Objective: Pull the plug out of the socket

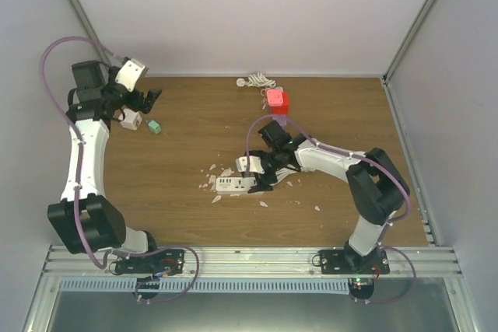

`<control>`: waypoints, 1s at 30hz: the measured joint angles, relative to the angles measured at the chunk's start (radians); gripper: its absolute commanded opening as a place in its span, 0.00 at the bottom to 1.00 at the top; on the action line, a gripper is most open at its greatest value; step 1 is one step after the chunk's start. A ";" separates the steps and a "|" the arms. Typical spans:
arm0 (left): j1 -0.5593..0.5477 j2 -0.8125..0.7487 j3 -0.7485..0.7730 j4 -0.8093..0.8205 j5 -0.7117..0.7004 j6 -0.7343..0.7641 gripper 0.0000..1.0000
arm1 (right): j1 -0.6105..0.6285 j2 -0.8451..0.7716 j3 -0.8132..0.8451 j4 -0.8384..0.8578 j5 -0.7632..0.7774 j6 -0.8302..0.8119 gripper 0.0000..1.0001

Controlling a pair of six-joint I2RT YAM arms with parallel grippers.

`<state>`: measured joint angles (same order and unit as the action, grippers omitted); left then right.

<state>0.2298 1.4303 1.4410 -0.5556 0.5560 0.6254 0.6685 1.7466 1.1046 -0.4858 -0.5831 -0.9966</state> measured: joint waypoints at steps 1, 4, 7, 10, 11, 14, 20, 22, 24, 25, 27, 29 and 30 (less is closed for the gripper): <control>0.012 -0.008 -0.017 0.013 0.013 -0.026 0.99 | 0.016 0.009 0.005 0.004 0.001 0.005 0.90; 0.049 -0.057 -0.103 0.068 0.053 -0.108 0.99 | 0.050 0.061 0.038 0.013 0.014 0.031 0.89; 0.061 -0.117 -0.183 0.116 0.058 -0.152 0.99 | 0.077 0.118 0.077 0.021 0.030 0.065 0.88; 0.061 -0.170 -0.229 0.140 0.064 -0.174 0.99 | 0.086 0.162 0.106 0.030 0.050 0.099 0.87; 0.061 -0.182 -0.235 0.146 0.068 -0.180 0.99 | 0.086 0.172 0.111 0.032 0.058 0.110 0.85; 0.061 -0.197 -0.240 0.156 0.074 -0.192 0.99 | 0.084 0.187 0.113 0.033 0.080 0.132 0.80; 0.061 -0.197 -0.259 0.159 0.074 -0.200 0.99 | 0.085 0.186 0.095 0.047 0.119 0.175 0.63; 0.061 -0.197 -0.266 0.160 0.079 -0.200 0.99 | 0.083 0.183 0.063 0.056 0.140 0.196 0.56; 0.061 -0.196 -0.269 0.159 0.095 -0.199 0.99 | 0.073 0.175 0.038 0.069 0.137 0.220 0.52; 0.061 -0.195 -0.269 0.160 0.103 -0.197 0.99 | 0.067 0.164 0.026 0.075 0.140 0.233 0.50; 0.061 -0.195 -0.269 0.160 0.118 -0.192 0.99 | 0.048 0.146 0.000 0.086 0.144 0.252 0.49; 0.061 -0.193 -0.269 0.160 0.126 -0.185 0.99 | 0.019 0.127 -0.030 0.098 0.146 0.270 0.47; 0.061 -0.189 -0.269 0.160 0.128 -0.180 0.99 | 0.000 0.114 -0.048 0.105 0.148 0.279 0.47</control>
<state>0.2913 1.2411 1.1721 -0.3958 0.6842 0.4454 0.6685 1.8606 1.0569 -0.3809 -0.4347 -0.7177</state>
